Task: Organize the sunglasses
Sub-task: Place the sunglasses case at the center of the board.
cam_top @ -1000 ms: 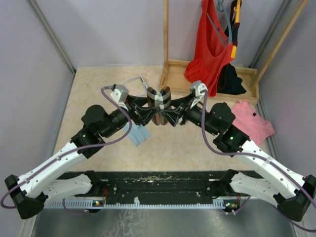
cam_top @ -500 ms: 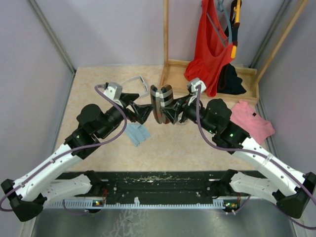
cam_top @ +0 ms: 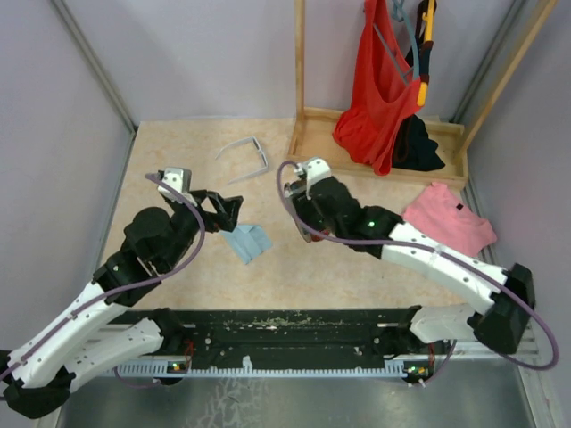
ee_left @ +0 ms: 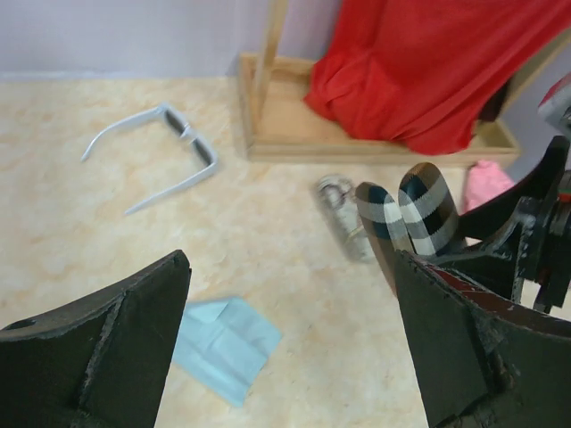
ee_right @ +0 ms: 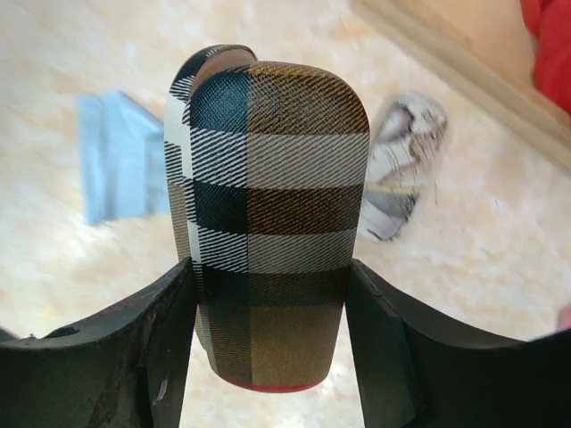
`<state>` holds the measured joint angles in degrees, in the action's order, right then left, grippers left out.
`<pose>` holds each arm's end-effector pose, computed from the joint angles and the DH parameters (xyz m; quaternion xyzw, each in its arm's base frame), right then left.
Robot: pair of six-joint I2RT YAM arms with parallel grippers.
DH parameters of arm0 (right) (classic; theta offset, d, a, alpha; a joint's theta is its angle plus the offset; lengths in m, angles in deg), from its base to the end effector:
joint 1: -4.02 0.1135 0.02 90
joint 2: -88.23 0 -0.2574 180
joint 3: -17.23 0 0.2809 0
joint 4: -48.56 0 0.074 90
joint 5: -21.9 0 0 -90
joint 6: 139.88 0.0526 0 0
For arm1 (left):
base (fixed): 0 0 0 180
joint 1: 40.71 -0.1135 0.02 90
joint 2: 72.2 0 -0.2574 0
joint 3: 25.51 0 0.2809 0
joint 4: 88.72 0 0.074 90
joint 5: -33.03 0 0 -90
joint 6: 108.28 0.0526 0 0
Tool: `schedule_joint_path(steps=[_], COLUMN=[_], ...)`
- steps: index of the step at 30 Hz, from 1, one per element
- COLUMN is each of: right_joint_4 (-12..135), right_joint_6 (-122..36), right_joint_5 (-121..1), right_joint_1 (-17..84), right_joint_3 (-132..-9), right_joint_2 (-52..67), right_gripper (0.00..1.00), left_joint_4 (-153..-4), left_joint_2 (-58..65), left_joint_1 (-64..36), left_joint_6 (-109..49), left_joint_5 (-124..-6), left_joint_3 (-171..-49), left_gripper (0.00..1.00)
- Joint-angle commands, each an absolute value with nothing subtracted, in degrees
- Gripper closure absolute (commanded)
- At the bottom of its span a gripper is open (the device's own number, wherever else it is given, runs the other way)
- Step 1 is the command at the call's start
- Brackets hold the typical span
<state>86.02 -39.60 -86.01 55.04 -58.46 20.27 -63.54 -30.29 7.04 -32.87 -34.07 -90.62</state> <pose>0.2073 0.2304 0.3284 -0.2241 0.8281 0.1370 0.4953 0.1557 -0.1410 0.3919 0.0690 0.7150 -0.2303 0.6565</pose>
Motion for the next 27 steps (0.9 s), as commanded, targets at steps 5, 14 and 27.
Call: schedule_joint_path(steps=[5,14,27], right_joint_4=[99.79,110.09,110.93], right_joint_6=[-39.07,-34.77,-34.65], right_joint_5=[-112.61,-122.92,-126.65], right_joint_1=[64.74,69.57,71.01], right_joint_3=[-67.87,-77.04,-78.02], right_joint_2=[2.71,-17.92,-25.34], right_gripper=[1.0,0.92,0.67], left_joint_4=[-54.59,-51.93,-49.89], left_joint_2=[-37.46,-44.33,-46.56], left_joint_1=[7.02,6.99,7.0], left_joint_6=[-38.92,-41.47,-42.65], left_joint_5=[-23.1,-21.42,-18.42], left_joint_3=[-83.33,-81.5,-82.16], left_gripper=[0.0,0.01,0.0])
